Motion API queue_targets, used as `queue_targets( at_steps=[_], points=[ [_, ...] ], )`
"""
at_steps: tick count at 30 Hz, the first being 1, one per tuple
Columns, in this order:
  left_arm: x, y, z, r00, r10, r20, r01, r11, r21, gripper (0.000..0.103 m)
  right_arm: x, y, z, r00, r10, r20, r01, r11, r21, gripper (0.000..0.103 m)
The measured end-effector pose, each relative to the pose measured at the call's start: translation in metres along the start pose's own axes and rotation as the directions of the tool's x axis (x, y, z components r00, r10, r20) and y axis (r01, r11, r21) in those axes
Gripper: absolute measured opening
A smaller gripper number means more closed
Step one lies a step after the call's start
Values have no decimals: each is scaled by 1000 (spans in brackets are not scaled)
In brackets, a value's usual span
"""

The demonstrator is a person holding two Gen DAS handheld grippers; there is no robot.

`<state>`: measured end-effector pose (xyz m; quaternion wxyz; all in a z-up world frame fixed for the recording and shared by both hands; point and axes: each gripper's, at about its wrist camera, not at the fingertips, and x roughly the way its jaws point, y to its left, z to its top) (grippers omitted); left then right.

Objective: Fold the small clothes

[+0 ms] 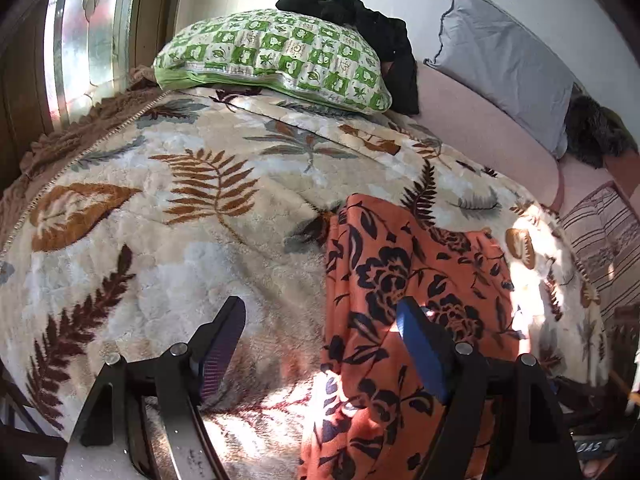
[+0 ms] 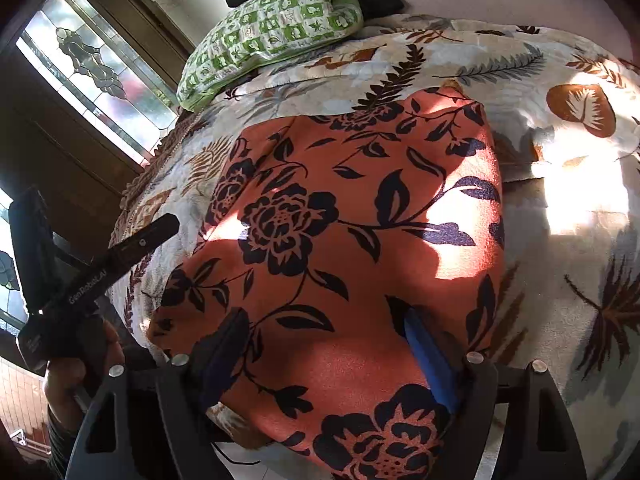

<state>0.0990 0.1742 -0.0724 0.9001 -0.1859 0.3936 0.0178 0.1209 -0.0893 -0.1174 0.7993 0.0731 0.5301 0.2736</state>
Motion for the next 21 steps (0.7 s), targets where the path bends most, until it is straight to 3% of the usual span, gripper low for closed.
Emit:
queue_targets(
  at_steps=[3, 6, 9, 10, 11, 12, 13, 14, 16, 19, 21],
  points=[
    [22, 6, 24, 986, -153, -65, 148, 986, -76, 78, 0, -3, 0, 1000, 15, -1, -15, 1000, 9, 84],
    [55, 5, 42, 958, -236, -165, 224, 971, -89, 78, 0, -6, 0, 999, 36, 6, -37, 999, 20, 84],
    [76, -2, 48, 937, -278, -213, 266, 960, -82, 77, -1, -8, 0, 998, 55, 9, -56, 998, 28, 85],
    [87, -2, 47, 927, -289, -239, 276, 957, -87, 63, -1, -9, 0, 998, 62, 10, -63, 998, 30, 85],
    [105, 1, 41, 923, -253, -289, 238, 968, -87, 27, -1, -10, 0, 998, 69, 11, -69, 997, 30, 85],
    [121, 12, 35, 912, -259, -318, 227, 965, -133, 25, -1, -11, 0, 997, 75, 12, -75, 997, 29, 85],
    [124, 26, 33, 898, -330, -290, 270, 935, -229, 24, -2, -11, 0, 996, 84, 12, -84, 996, 29, 85],
    [121, 32, 35, 892, -356, -277, 281, 919, -276, 21, -1, -12, 0, 995, 96, 11, -96, 995, 29, 85],
    [111, 23, 38, 911, -309, -273, 254, 942, -218, 20, -1, -12, 1, 995, 102, 7, -103, 994, 30, 85],
    [94, 9, 37, 920, -286, -269, 249, 955, -161, 26, 1, -14, 2, 994, 109, 6, -109, 993, 35, 85],
    [76, 9, 33, 908, -324, -267, 283, 942, -181, 48, 0, -17, 2, 992, 123, 14, -123, 991, 50, 86]
  ],
)
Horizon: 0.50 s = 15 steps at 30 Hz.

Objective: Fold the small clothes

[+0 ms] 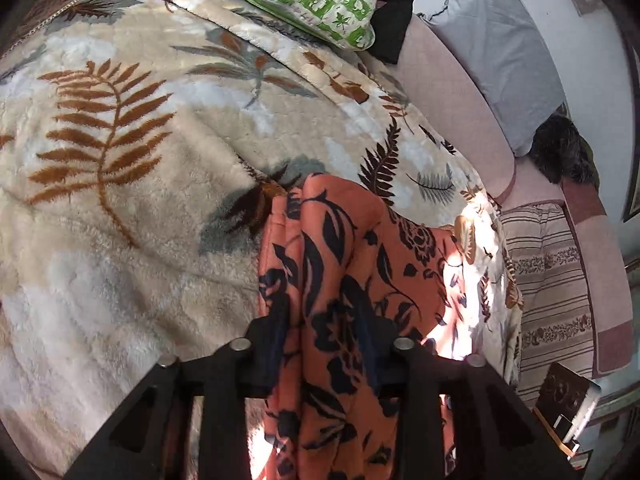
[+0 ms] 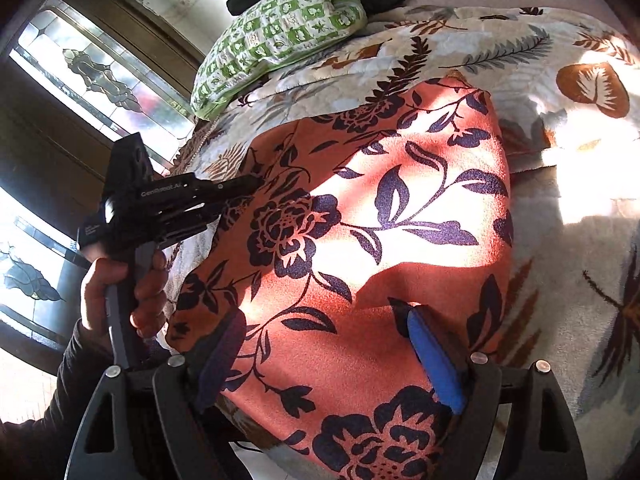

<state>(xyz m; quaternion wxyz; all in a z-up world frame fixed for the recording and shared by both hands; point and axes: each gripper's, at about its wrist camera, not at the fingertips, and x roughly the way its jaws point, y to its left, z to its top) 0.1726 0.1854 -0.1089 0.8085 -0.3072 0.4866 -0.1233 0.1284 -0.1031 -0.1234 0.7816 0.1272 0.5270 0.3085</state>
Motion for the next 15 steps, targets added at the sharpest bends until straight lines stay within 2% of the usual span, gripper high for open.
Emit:
queue_targets(
  at_steps=[1, 2, 6, 7, 8, 10, 11, 12, 15],
  points=[
    [-10, -1, -7, 1000, -27, 8, 27, 1000, -7, 63, 0, -1, 0, 1000, 8, 2, -8, 1000, 7, 86],
    [-21, -3, -15, 999, -47, 22, 47, 999, -3, 67, 0, -2, 0, 1000, 15, 4, -15, 1000, 11, 86],
    [-43, -7, -50, 999, -40, 22, 38, 998, 47, 65, -1, -5, 2, 999, 41, 7, -41, 999, 33, 88],
    [-35, -2, -58, 1000, 4, -11, -4, 999, 48, 31, -1, -5, 2, 999, 43, 8, -44, 998, 37, 88],
    [-22, 9, -65, 995, 76, -58, -74, 997, 32, 14, -1, -5, 2, 999, 44, 8, -44, 998, 40, 88],
    [-16, 43, -71, 998, -48, -45, 41, 990, -131, 14, -1, -4, 1, 999, 53, 6, -53, 998, 44, 88],
    [-20, 46, -69, 996, -75, -37, 68, 983, -168, 14, -1, -4, 2, 999, 54, 4, -54, 997, 46, 88],
    [-25, 40, -67, 998, -56, -27, 52, 987, -153, 14, 0, -4, 2, 999, 54, 0, -54, 997, 46, 88],
    [-35, 9, -71, 1000, 16, -3, -16, 999, -31, 19, -2, -7, 4, 998, 69, -2, -69, 995, 71, 89]
  ],
)
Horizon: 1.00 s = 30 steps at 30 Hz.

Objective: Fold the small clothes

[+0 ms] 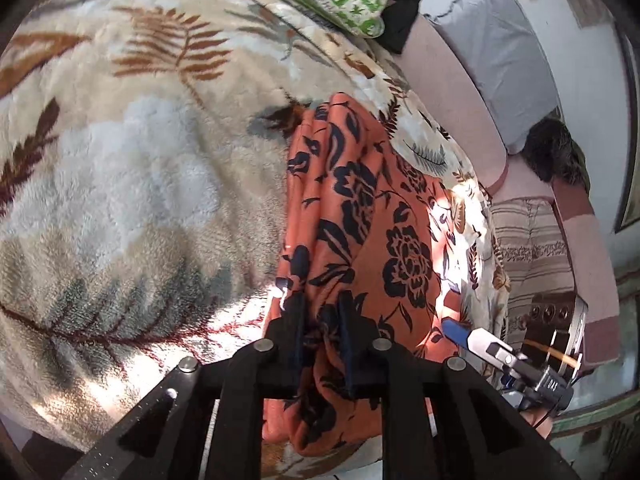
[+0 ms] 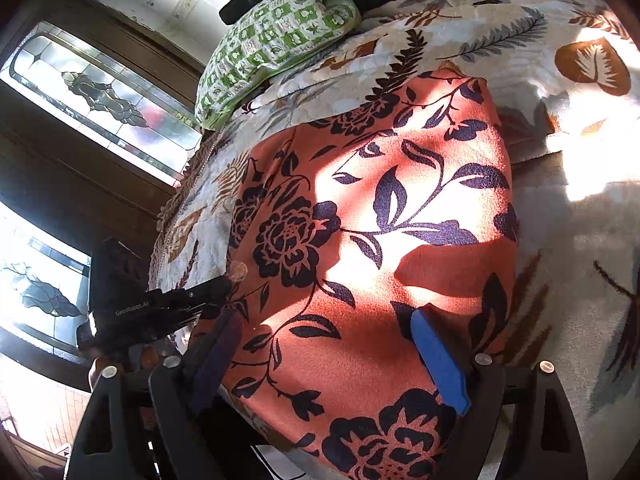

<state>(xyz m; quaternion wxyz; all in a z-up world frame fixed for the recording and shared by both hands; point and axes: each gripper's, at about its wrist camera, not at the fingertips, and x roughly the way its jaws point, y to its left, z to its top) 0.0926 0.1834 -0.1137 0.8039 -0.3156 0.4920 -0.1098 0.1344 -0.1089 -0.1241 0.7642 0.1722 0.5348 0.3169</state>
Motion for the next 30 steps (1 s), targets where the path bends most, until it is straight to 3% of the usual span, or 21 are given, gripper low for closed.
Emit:
queue_targets(
  at_steps=[1, 2, 4, 5, 9, 13, 15, 19, 21, 24, 25, 26, 27, 30],
  points=[
    [-4, -8, -1, 1000, 14, 9, -14, 1000, 19, 29, 0, -2, 1, 1000, 8, 2, -8, 1000, 14, 89],
    [-8, -13, -3, 1000, 9, 19, -9, 1000, 21, 49, -1, -4, 1, 1000, 20, 5, -20, 999, 28, 89],
    [-19, -20, -7, 998, -6, 68, 4, 1000, 26, 73, -6, -6, 2, 999, 42, 16, -43, 998, 55, 89],
    [-23, -24, -8, 995, 4, 97, -8, 999, 48, 74, -10, -6, 1, 998, 58, 30, -59, 996, 67, 89],
    [-27, -28, -2, 990, 49, 131, -63, 993, 103, 74, -44, -12, -5, 983, 125, 132, -140, 984, 112, 89],
    [-13, -24, 12, 991, 56, 121, -70, 991, 111, 74, -72, -40, -3, 974, 83, 209, -119, 979, 165, 89],
    [0, -24, 22, 993, 60, 99, -73, 989, 126, 74, -72, -63, 2, 974, 89, 211, -141, 959, 247, 89],
    [23, -15, 33, 998, 51, 36, -55, 993, 101, 74, -56, -85, 16, 973, 138, 187, -191, 933, 305, 89],
    [33, -9, 34, 999, 49, 7, -50, 995, 89, 74, -38, -87, 22, 973, 178, 146, -217, 925, 313, 89],
    [40, -10, 31, 998, 60, -10, -59, 992, 112, 74, -2, -87, 27, 984, 169, 48, -175, 930, 323, 88],
    [41, -12, 30, 997, 71, -13, -68, 988, 135, 73, 8, -85, 28, 987, 157, 20, -155, 938, 310, 85],
    [42, -14, 29, 997, 80, -16, -76, 985, 154, 50, 12, -80, 29, 991, 131, 13, -130, 952, 276, 64],
    [45, -16, 28, 997, 63, -45, -54, 984, 170, 40, 16, -76, 30, 993, 119, -6, -113, 959, 260, 47],
    [40, -25, 27, 997, 79, -21, -73, 977, 199, 31, 11, -63, 32, 996, 84, -9, -81, 976, 200, 37]
  ],
)
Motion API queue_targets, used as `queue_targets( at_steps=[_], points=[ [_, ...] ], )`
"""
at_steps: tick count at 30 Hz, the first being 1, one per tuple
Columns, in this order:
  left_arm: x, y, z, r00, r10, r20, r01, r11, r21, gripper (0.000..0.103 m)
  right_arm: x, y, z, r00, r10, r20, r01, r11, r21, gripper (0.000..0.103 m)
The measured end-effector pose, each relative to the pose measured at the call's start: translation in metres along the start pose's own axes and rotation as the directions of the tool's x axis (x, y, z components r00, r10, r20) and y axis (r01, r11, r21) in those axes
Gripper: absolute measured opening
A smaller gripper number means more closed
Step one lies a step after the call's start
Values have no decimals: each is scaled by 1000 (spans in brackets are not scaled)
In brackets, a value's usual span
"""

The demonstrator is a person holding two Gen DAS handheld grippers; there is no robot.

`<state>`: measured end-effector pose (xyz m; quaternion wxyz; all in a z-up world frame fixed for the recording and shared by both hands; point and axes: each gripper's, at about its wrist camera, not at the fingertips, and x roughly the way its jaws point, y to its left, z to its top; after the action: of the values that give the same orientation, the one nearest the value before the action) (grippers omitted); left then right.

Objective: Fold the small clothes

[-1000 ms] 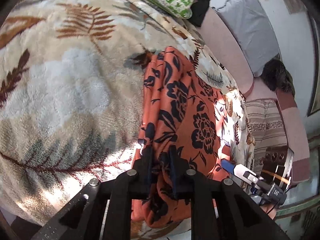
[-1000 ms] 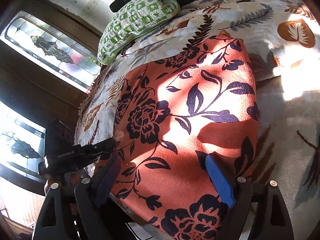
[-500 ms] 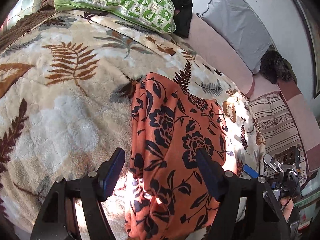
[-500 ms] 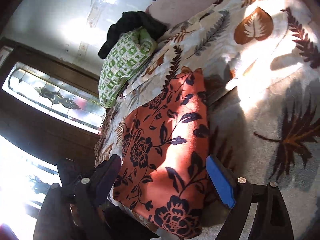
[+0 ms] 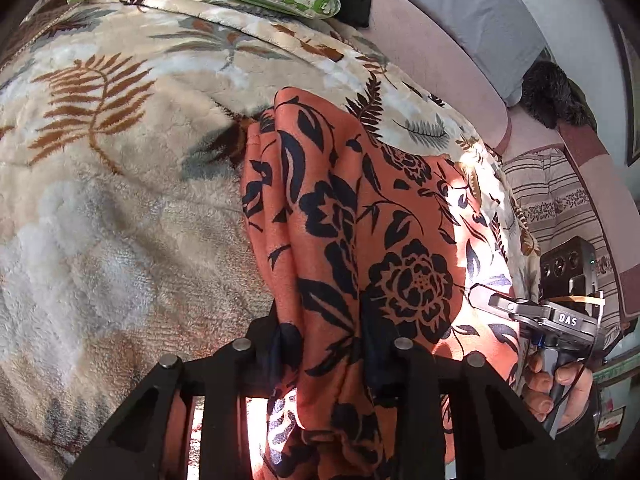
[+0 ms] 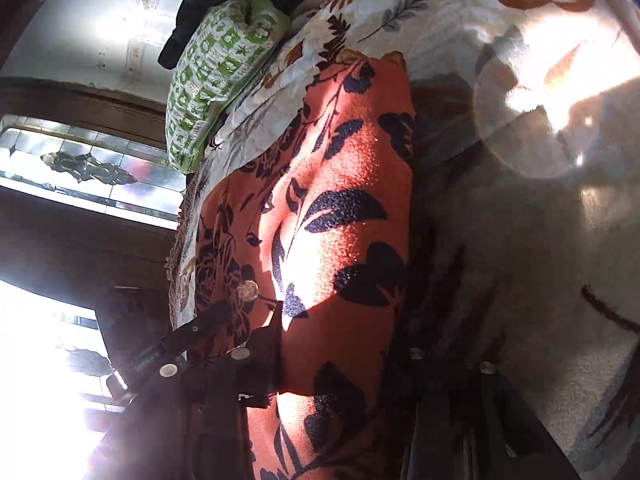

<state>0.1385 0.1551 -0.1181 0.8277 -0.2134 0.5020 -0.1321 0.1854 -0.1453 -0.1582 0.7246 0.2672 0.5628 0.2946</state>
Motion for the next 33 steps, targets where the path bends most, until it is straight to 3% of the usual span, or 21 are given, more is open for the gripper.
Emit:
queue_targets(
  at_steps=[4, 8, 13, 16, 19, 21, 22, 23, 25, 28, 31, 33],
  points=[
    [-20, -24, 6, 996, -48, 73, 47, 999, 13, 28, -24, 31, 6, 999, -27, 31, 31, 993, -117, 34],
    [-40, -71, 31, 982, -100, 158, 87, 992, 91, 28, -76, 54, 29, 994, -26, 104, 47, 977, -208, 33],
    [-22, -132, 65, 972, -149, 183, 117, 977, 177, 29, -143, 46, 68, 979, -20, 203, 68, 970, -234, 33],
    [16, -152, 76, 979, -151, 141, 125, 976, 177, 30, -164, 17, 87, 971, -25, 239, 73, 978, -194, 33],
    [80, -160, 75, 997, -69, 43, 61, 985, 158, 43, -161, -39, 102, 974, -44, 221, 63, 995, -80, 36],
    [122, -153, 66, 997, 1, -83, 10, 991, 133, 48, -151, -81, 107, 964, -156, 215, 153, 988, 28, 48],
    [132, -148, 62, 994, 5, -113, 7, 994, 112, 56, -147, -98, 104, 950, -234, 208, 222, 972, 77, 55],
    [128, -143, 59, 996, -15, -89, 22, 996, 83, 60, -144, -113, 100, 932, -312, 185, 293, 948, 124, 64],
    [111, -140, 54, 999, -12, -43, 16, 997, 82, 63, -149, -122, 87, 937, -283, 204, 261, 957, 131, 64],
    [75, -145, 47, 1000, 11, 27, -14, 993, 120, 65, -169, -95, 72, 903, -314, 294, 306, 949, 73, 64],
    [41, -148, 35, 995, 10, 98, -25, 988, 153, 74, -187, -54, 56, 893, -236, 384, 258, 966, -6, 68],
    [22, -152, 21, 990, 40, 132, -64, 981, 182, 75, -184, -30, 47, 896, -175, 408, 221, 973, -70, 81]
  ],
)
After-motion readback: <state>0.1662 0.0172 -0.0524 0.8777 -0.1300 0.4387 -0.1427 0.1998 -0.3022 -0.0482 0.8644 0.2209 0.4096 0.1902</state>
